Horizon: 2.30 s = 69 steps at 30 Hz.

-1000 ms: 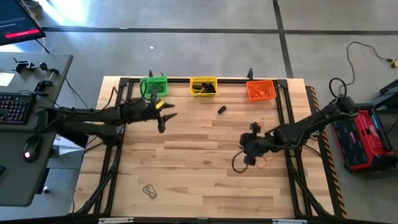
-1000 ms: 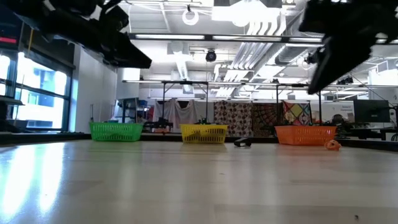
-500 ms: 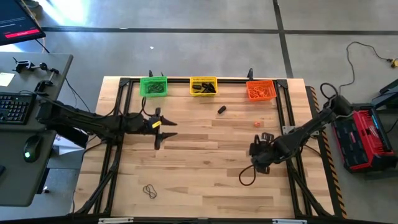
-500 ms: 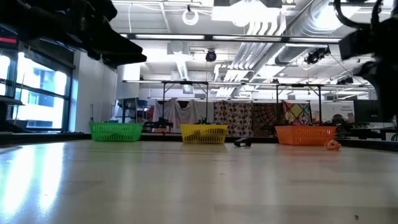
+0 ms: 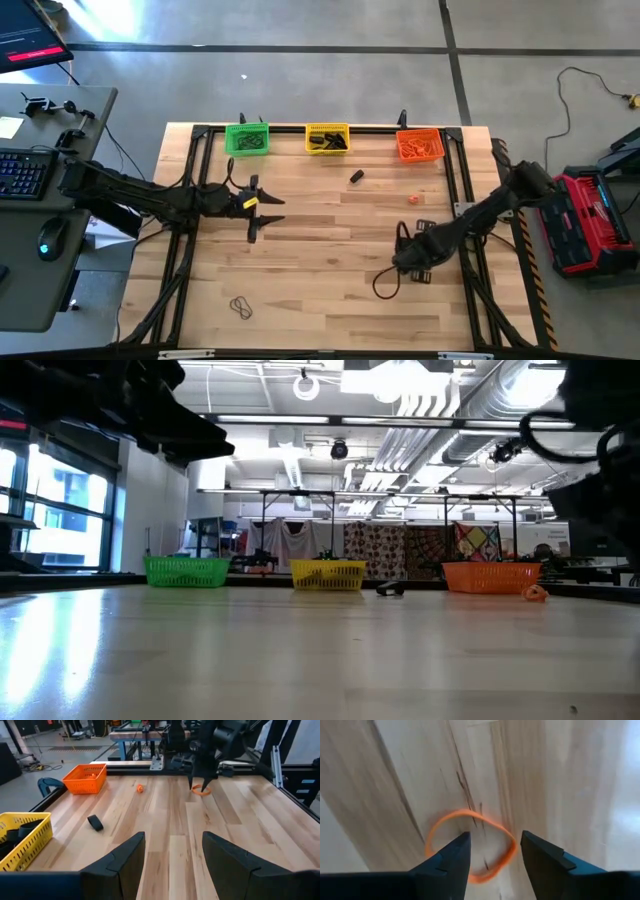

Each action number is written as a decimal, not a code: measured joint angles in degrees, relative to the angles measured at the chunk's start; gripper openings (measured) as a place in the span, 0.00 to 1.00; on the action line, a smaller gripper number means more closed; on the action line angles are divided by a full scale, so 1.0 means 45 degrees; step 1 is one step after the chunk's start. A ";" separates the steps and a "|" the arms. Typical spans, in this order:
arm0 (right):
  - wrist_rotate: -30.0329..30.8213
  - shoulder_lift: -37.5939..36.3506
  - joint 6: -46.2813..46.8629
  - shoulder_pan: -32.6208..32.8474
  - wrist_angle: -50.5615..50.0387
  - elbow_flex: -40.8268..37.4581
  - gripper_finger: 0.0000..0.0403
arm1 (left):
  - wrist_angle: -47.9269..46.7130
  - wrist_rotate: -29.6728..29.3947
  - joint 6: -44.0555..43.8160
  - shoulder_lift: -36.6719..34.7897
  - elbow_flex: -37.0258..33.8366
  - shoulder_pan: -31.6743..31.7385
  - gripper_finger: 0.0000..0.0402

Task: Sort rubber bands into baskets
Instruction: Put the orange rubber band into the orange bin

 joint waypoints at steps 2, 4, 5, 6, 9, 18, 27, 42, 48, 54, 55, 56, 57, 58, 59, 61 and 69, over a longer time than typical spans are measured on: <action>-0.0325 -0.0040 -0.0288 -0.0338 0.0525 -0.0376 0.38 | -0.0005 0.0000 -0.0003 0.0000 0.0000 0.0000 0.47; -0.0701 -0.0069 -0.0418 -0.0631 0.0802 -0.0664 0.35 | -0.0005 0.0000 -0.0004 0.0000 0.0000 0.0000 0.47; -0.0838 -0.0069 -0.0544 -0.0739 0.0893 -0.0767 0.33 | -0.0010 0.0005 -0.0004 0.0000 0.0000 0.0000 0.47; -0.0907 -0.0069 -0.0643 -0.0826 0.0937 -0.0800 0.30 | -0.0010 0.0000 0.0005 0.0000 0.0000 0.0000 0.47; -0.1145 -0.0068 -0.1128 -0.0992 0.1055 -0.0775 0.20 | -0.0010 0.0000 0.0003 0.0000 0.0000 0.0000 0.47; 0.0417 -0.0137 -0.2896 -0.2220 0.1403 0.0203 0.03 | -0.0008 -0.0137 0.0011 0.0000 0.0005 0.0005 0.47; 0.1914 -0.2235 -0.5396 -0.6283 0.1967 0.0276 0.00 | -0.0039 -0.0325 0.0020 0.0000 0.0005 0.0005 0.47; 0.4976 -0.4246 -0.6031 -1.4272 0.4355 0.0281 0.00 | -0.0034 -0.0330 0.0020 0.0000 0.0005 0.0005 0.47; 0.4986 -0.3590 -0.6312 -1.6123 0.5016 0.0152 0.00 | -0.0034 -0.0330 0.0062 0.0000 0.0008 0.0005 0.47; 0.4985 -0.2589 -0.6447 -1.7338 0.6262 0.0145 0.00 | -0.0039 -0.0330 0.0264 0.0000 0.0010 0.0005 0.47; 0.4935 -0.2377 -0.6545 -1.7474 0.6422 0.0145 0.00 | -0.0049 -0.0330 0.0263 0.0000 0.0010 0.0005 0.47; 0.4853 -0.2161 -0.6600 -1.7581 0.6528 0.0145 0.00 | -0.0078 -0.0330 0.0258 0.0000 0.0010 0.0005 0.47; 0.4783 -0.1950 -0.6606 -1.7669 0.6557 0.0145 0.00 | -0.0104 -0.0330 0.0246 0.0000 0.0010 0.0005 0.47; 0.4670 -0.1742 -0.6634 -1.7728 0.6543 0.0145 0.00 | -0.0115 -0.0330 0.0232 0.0000 0.0010 0.0005 0.47; 0.4598 -0.1538 -0.6693 -1.7774 0.6494 0.0145 0.00 | -0.0117 -0.0327 0.0226 0.0000 0.0010 0.0005 0.47; 0.4548 -0.1213 -0.6963 -1.7799 0.6261 0.0138 0.01 | -0.0114 -0.0329 0.0227 0.0000 0.0010 0.0005 0.47; 0.4625 -0.1423 -0.7507 -1.7705 0.5424 0.0534 0.27 | -0.0141 -0.0710 -0.0022 0.0000 0.0010 0.0018 0.47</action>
